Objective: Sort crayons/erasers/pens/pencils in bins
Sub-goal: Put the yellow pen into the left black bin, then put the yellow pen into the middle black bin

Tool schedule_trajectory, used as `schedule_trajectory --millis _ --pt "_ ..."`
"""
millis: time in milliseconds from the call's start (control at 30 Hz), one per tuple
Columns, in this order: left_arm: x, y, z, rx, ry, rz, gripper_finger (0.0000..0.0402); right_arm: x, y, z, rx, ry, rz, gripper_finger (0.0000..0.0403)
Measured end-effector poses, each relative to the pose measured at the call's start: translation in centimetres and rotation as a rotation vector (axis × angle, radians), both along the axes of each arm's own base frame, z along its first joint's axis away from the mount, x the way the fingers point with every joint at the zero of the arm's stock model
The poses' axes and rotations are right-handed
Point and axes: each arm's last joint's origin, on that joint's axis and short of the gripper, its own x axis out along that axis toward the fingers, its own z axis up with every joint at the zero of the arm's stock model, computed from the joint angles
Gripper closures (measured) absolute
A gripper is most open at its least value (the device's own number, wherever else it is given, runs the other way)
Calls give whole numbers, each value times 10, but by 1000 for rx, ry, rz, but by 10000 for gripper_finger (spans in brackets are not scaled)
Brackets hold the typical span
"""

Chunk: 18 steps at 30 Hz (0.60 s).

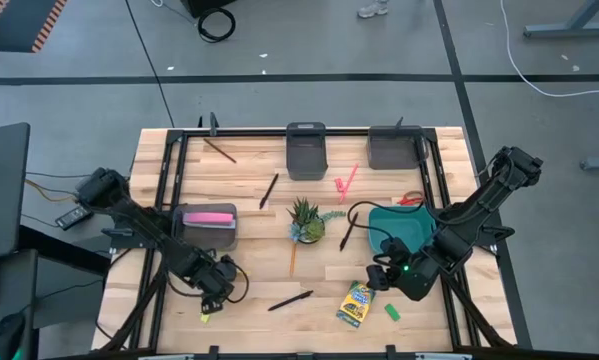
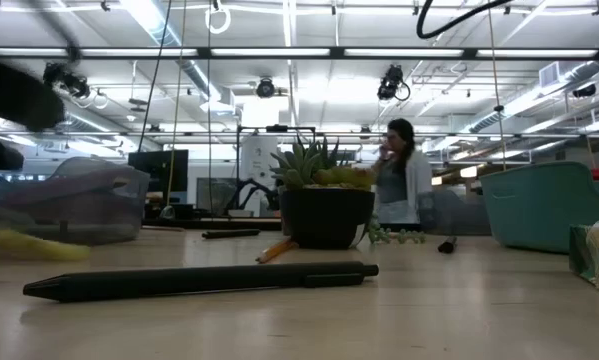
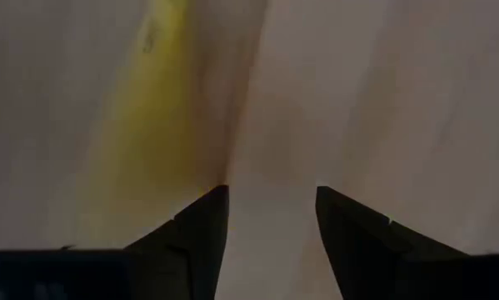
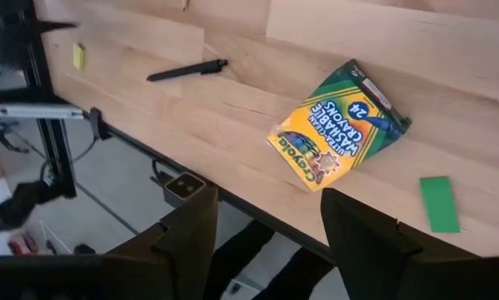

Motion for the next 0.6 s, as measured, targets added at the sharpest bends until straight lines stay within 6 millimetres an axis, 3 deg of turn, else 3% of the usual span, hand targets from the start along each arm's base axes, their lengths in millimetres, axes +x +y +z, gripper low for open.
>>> schedule_trajectory --millis 367,467,600 --pt "7 5 1 -33 5 112 317 -2 3 1 -62 -25 122 181" --pt "11 2 10 -63 -19 115 338 -2 3 1 -80 -31 155 181" --pt "16 -2 40 -120 -63 128 348 -2 3 1 -98 -36 180 181"
